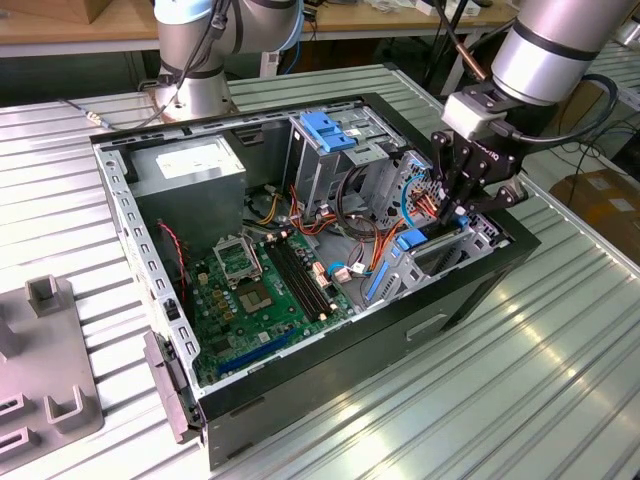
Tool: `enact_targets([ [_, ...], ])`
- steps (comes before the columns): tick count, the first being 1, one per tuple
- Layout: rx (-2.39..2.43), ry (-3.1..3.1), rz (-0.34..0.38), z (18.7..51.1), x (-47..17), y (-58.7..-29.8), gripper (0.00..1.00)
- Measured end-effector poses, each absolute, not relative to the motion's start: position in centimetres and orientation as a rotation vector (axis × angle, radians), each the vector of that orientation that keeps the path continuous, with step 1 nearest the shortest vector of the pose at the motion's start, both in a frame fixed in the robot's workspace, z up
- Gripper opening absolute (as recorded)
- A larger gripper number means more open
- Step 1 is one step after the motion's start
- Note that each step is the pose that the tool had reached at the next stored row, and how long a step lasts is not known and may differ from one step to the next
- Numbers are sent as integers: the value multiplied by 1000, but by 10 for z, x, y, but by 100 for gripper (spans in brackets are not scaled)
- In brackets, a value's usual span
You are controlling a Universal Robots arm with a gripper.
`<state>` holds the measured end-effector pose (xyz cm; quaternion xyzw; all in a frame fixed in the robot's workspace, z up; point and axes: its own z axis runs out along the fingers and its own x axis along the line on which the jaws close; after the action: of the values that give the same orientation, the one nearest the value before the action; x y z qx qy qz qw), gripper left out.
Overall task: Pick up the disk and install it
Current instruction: 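Insert the first disk wire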
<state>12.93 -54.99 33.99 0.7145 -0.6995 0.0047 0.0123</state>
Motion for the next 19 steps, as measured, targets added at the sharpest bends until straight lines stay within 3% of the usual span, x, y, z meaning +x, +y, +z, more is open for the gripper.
enact_targets([
  [9,2228,-2182,13,342,129,-550,18],
  [10,2228,-2182,13,346,129,-550,25],
  [14,2229,-2182,13,351,129,-550,25],
  [15,2228,-2182,13,351,129,-550,16],
  [16,2229,-2182,13,351,129,-550,16],
  [17,2229,-2182,13,351,129,-550,10],
  [19,2229,-2182,13,351,129,-550,10],
])
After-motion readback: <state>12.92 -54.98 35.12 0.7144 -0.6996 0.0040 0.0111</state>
